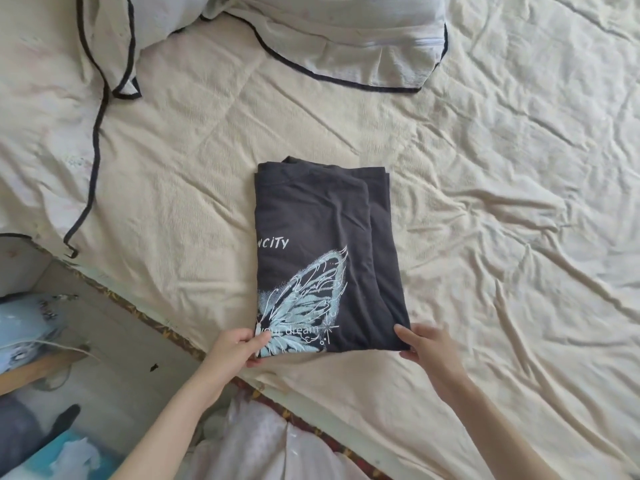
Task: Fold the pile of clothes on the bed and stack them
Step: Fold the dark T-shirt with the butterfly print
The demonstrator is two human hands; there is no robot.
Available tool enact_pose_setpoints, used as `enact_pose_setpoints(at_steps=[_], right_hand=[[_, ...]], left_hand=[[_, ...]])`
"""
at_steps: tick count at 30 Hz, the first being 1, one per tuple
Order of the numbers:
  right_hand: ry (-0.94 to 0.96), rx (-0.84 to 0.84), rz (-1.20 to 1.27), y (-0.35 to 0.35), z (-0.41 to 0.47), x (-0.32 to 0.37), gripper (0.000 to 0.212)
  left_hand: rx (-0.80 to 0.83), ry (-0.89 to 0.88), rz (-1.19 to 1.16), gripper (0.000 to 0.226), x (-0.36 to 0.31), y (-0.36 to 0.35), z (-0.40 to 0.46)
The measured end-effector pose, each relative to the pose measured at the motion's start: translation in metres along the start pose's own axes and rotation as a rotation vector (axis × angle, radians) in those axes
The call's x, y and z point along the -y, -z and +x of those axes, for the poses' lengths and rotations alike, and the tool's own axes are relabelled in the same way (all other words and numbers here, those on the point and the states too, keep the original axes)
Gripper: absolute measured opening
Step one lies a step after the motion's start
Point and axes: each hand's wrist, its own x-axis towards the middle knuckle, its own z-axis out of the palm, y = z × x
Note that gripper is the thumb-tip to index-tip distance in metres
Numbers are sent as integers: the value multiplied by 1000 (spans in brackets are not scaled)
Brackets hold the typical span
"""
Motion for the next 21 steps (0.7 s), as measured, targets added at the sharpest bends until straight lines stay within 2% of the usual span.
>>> enact_pose_setpoints(at_steps=[4,7,9,11,13,15,17,19,21], right_hand=[[-14,81,175,2,-12,22,20],[-33,124,359,2,-2,60,16],[-60,152,453,0,9,92,13],[-63,197,499,-3,24,126,30],[-21,256,545,-9,40,158,43],[35,207,624,-18,53,181,31],[150,0,524,-28,67,188,13],[275,-204,224,-39,77,178,21],[419,-340,-154,-48,83,160,33]], left_hand=[[-8,43,-229,24,-20,10,-8],[4,79,-499,31,-58,24,-4],[-11,101,-567,22,-91,34,9],[-12,115,-611,14,-124,43,26],[5,108,-716,17,-150,50,46],[-42,69,-799,26,-165,53,65],[-234,-27,-676,28,-168,49,82],[-425,-165,-365,26,-161,39,92],[-467,-251,-139,29,-145,26,94]])
